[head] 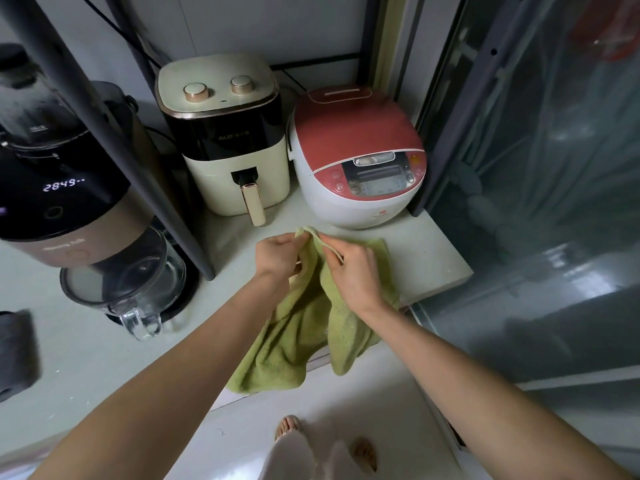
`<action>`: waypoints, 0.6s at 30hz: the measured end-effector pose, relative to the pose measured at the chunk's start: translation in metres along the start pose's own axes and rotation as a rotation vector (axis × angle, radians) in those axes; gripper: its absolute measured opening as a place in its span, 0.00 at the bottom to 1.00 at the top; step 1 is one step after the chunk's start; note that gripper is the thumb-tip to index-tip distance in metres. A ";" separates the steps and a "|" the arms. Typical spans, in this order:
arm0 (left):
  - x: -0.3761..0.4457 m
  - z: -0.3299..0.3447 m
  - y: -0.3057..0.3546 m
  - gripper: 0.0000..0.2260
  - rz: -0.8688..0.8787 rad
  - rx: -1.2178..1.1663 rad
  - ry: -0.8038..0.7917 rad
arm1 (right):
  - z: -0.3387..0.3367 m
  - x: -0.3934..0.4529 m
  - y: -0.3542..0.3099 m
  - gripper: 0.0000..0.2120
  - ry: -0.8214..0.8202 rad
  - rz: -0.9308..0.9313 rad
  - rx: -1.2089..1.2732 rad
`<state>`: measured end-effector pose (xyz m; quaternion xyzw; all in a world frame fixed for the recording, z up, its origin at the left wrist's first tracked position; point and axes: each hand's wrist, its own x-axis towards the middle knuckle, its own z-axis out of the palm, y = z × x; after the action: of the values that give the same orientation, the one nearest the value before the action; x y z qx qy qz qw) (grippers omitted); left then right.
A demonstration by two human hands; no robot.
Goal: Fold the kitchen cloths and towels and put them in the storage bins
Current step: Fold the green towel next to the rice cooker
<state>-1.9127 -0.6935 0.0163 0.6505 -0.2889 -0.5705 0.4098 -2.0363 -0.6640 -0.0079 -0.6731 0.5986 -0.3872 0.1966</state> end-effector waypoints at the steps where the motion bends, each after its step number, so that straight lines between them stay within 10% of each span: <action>1: -0.002 0.002 0.002 0.06 -0.008 -0.038 -0.017 | 0.001 0.000 0.001 0.17 -0.004 -0.010 -0.018; 18: -0.003 0.014 -0.003 0.09 -0.091 -0.220 -0.096 | -0.005 -0.006 0.015 0.13 -0.046 -0.095 -0.046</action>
<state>-1.9275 -0.6921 0.0149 0.5860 -0.2143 -0.6471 0.4381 -2.0497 -0.6601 -0.0172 -0.7138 0.5700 -0.3666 0.1765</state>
